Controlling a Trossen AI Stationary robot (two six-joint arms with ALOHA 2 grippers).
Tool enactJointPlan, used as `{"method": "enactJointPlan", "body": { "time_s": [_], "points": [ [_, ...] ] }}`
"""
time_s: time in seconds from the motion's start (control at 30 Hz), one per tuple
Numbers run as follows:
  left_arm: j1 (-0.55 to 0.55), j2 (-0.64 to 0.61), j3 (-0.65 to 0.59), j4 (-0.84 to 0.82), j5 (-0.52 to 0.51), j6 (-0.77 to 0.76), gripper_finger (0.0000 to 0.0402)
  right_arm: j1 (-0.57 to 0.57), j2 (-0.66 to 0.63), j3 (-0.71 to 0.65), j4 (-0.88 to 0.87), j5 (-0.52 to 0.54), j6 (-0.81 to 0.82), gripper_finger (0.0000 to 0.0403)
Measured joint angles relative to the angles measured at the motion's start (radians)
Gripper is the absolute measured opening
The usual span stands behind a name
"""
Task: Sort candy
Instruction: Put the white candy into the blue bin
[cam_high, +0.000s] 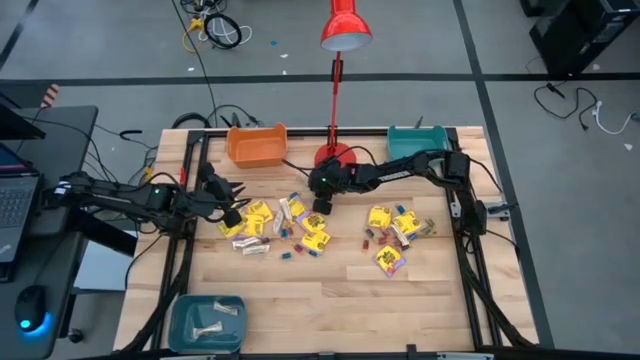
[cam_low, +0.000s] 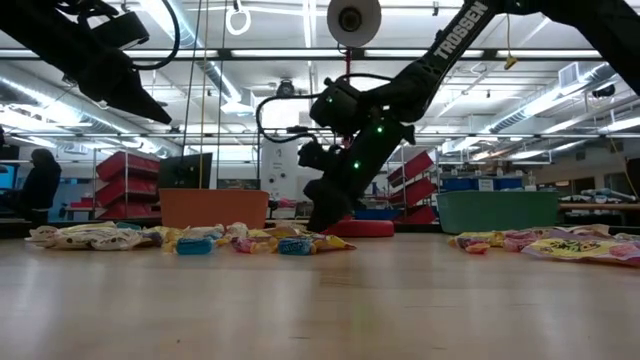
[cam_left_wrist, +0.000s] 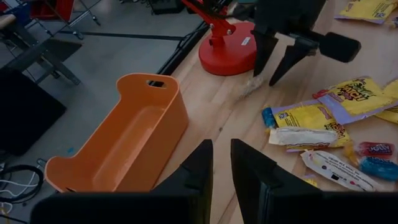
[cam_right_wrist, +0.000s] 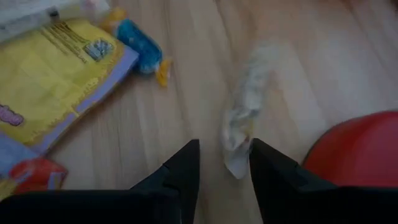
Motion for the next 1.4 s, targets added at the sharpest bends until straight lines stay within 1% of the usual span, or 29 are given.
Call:
{"method": "enactJointPlan", "body": {
  "time_s": [0.23,0.5,0.63,0.8,0.87,1.03,1.17,1.27,1.4],
  "points": [
    [0.000,0.000,0.000,0.000,0.000,0.000,0.0060,0.000,0.003,0.002,0.002,0.005,0.018,0.0124],
    [0.000,0.000,0.000,0.000,0.000,0.000,0.0060,-0.003,0.003,0.000,0.031,0.009,0.021,0.0106],
    [0.000,0.000,0.000,0.000,0.000,0.000,0.0060,-0.006,0.003,0.000,0.034,0.009,0.020,0.0078],
    [0.000,0.000,0.000,0.000,0.000,0.000,0.0060,-0.006,0.003,0.000,0.033,0.007,-0.005,0.0015],
    [0.000,0.000,0.000,0.000,0.000,0.000,0.0060,-0.006,0.003,0.000,0.033,0.004,-0.023,0.0005],
    [0.000,0.000,0.000,0.000,0.000,0.000,0.0060,0.001,0.003,0.001,0.000,-0.011,-0.049,0.0001],
    [0.000,0.000,0.000,0.000,0.000,0.000,0.0060,0.024,-0.005,0.001,-0.050,0.099,0.035,0.0001],
    [0.000,0.000,0.000,0.000,0.000,0.000,0.0060,0.029,-0.015,0.005,-0.057,0.107,0.102,0.0008],
    [0.000,0.000,0.000,-0.001,0.000,0.000,0.0060,0.039,-0.017,0.019,-0.050,0.112,0.108,0.0029]
  ]
}}
